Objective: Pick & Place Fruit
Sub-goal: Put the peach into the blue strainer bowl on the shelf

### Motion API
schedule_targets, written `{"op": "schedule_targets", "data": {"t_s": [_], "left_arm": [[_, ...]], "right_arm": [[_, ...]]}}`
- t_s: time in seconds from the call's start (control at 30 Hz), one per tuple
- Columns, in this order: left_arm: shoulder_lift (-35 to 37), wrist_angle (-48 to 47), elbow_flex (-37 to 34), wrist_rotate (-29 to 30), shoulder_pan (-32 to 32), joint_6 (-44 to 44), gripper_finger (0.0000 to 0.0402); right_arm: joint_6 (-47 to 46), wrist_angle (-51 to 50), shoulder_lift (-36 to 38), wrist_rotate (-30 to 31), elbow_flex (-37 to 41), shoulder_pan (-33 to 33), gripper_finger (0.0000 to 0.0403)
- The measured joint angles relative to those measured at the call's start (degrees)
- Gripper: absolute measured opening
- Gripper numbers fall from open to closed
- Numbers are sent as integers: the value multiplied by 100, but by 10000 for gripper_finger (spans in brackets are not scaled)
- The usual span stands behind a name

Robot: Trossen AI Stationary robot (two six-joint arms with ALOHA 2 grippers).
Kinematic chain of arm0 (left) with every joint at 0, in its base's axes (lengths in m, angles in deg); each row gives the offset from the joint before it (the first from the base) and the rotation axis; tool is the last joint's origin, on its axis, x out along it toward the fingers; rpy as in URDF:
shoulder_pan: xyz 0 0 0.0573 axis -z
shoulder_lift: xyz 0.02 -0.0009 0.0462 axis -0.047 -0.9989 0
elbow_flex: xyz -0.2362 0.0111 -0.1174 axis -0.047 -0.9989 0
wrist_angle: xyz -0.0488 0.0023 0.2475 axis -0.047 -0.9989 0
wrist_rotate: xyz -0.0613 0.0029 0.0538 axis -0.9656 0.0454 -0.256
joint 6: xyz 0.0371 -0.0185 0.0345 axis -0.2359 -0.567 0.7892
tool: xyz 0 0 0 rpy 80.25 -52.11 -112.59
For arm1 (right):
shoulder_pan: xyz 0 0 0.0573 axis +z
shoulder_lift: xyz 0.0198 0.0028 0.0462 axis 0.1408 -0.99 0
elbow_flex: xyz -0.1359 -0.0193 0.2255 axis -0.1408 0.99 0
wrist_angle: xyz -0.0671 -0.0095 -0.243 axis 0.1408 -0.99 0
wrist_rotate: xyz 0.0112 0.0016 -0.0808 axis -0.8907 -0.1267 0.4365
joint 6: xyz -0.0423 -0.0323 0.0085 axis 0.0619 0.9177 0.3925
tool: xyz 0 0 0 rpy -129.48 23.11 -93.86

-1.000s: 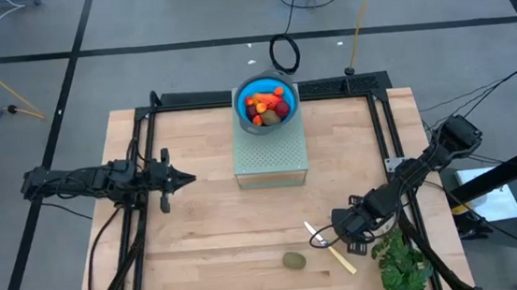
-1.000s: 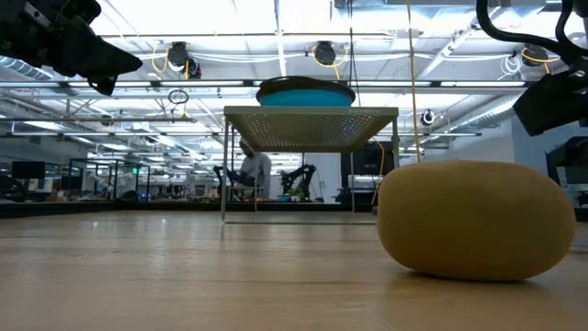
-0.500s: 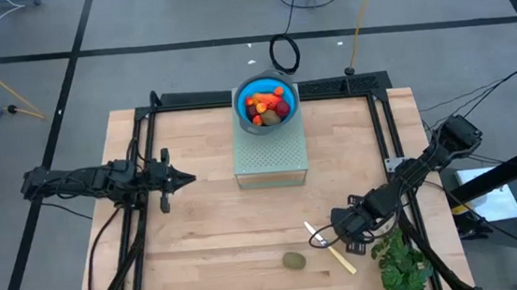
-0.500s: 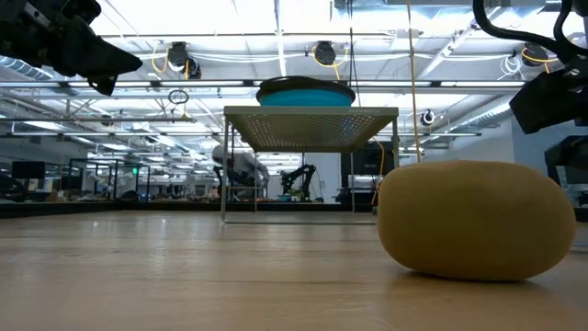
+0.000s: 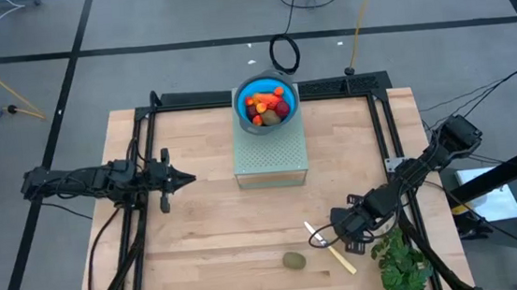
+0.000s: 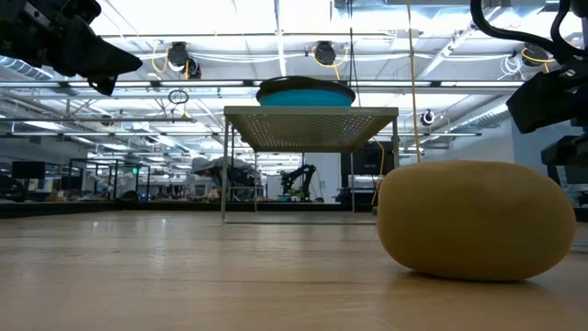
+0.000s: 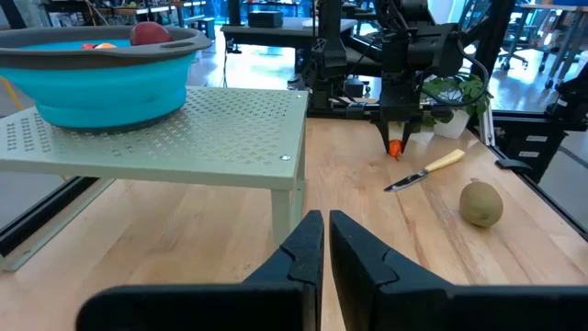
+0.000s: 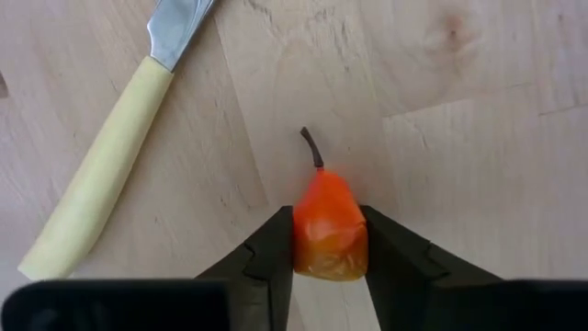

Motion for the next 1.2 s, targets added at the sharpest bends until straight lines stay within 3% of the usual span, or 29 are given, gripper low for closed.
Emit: {"op": "schedule_targets", "data": {"t_s": [0.27,0.63,0.97,1.2], "left_arm": [[1,1,0,-1,0,0,21],[0,2,0,-1,0,0,21],[2,7,-1,-9,0,-255,21],[2,7,0,-13,0,-363,21]], "right_arm": [[-13,-28,-2,-51,-68,-9,99],[36,-25,-2,-48,-723,-240,99],[914,105,-2,-5,-1371,-603,100],[1834,1155,-1,405,-1409,-934,101]]}}
